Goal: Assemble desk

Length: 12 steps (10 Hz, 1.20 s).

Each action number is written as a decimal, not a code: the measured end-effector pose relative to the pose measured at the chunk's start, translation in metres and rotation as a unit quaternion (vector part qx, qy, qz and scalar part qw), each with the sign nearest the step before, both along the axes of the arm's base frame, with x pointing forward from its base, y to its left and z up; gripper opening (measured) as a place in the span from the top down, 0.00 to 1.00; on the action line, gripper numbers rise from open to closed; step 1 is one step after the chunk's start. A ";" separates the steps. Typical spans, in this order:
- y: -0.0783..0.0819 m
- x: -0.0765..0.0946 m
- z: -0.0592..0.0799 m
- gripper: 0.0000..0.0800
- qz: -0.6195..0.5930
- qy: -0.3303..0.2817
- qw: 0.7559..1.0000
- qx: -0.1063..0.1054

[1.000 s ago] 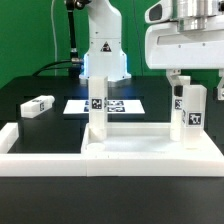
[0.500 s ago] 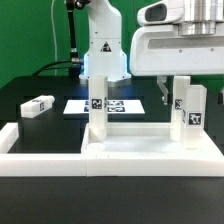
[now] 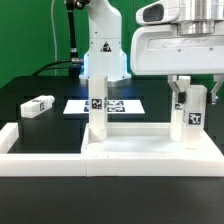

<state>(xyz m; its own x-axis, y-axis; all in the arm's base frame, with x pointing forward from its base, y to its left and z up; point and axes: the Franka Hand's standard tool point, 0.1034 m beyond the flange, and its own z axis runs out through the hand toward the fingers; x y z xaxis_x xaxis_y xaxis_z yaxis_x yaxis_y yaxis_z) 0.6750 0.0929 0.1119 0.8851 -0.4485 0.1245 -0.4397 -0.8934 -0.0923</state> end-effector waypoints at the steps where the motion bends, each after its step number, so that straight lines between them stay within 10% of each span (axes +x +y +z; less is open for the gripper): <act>1: -0.002 0.000 0.000 0.63 -0.040 0.001 0.999 0.005; 4: -0.005 -0.005 -0.001 0.63 -0.260 0.022 0.965 0.030; 7: -0.011 -0.010 -0.004 0.63 -0.491 0.058 0.861 0.121; 10: -0.015 -0.012 -0.005 0.63 -0.562 0.068 0.814 0.131; 12: -0.015 -0.012 -0.005 0.51 -0.548 0.066 0.824 0.129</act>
Offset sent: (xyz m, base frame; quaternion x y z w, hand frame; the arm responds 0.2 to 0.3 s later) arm -0.0012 0.0075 -0.0090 -0.0721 -0.0184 0.5048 0.8600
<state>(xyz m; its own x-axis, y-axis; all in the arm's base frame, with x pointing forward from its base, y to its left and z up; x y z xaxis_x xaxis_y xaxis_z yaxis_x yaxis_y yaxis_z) 0.6632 0.0778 0.1065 -0.0720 -0.9837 -0.1647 -0.9905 0.0899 -0.1039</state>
